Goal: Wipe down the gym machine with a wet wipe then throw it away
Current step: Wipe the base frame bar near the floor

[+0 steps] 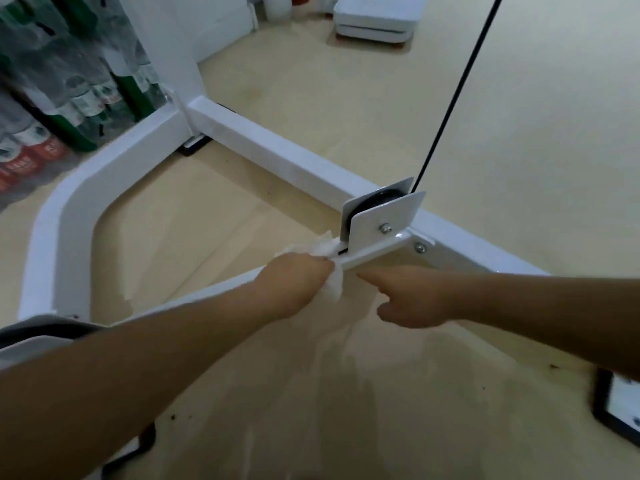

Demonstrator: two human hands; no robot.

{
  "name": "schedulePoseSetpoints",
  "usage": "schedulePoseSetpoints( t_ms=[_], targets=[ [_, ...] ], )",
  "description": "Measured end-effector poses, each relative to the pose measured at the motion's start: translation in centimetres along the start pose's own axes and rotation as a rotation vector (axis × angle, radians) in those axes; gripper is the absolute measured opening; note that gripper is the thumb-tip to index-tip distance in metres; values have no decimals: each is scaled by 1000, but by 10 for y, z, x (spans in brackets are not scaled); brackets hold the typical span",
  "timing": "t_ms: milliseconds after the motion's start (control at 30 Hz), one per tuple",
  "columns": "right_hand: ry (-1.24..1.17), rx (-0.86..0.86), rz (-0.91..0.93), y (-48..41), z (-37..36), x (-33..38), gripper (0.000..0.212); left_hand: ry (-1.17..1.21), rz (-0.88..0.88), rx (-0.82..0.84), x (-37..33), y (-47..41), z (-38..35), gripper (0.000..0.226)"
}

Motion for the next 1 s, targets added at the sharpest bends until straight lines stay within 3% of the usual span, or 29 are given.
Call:
schedulePoseSetpoints(
  t_ms=[67,133,233,334,400,500,634,700,767,867,1001],
  targets=[
    [-463,50,66,2,9,0,82,182,-71,-12,-12,14,28,36],
    [-964,189,209,4,14,4,86,227,-59,-49,-23,25,49,31],
    [-1294,217,421,-8,6,11,38,318,12,-48,-29,42,59,13],
    [-1377,142,430,-26,-19,18,14,474,147,-106,-26,55,56,22],
    [-1428,54,368,-40,-39,17,11,513,215,-155,-23,59,43,28],
    [-1565,-224,215,-59,-57,2,12,587,318,-175,-19,49,15,28],
    [-1920,-459,170,-81,-64,-13,15,603,470,-268,-21,19,-12,28],
    [-2131,-526,125,-94,-65,-21,16,571,448,-347,-23,3,-21,27],
    [-2240,-592,74,-106,-65,-27,19,438,326,-308,-26,-11,-29,37],
    [-2184,-733,9,-120,-62,-39,14,151,272,-252,-35,-21,-42,59],
    [-1853,-917,-72,-124,-62,-52,8,31,331,-189,-47,-23,-47,61]
  ],
)
Point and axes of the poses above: each hand's wrist, its own y-axis away from the middle knuckle, its own z-axis out of the back of the hand, x = y × z, the point moved 2 cm from there along -y, towards the middle knuckle, and after that the axes turned 8 degrees about x, right-handed, at the moved point
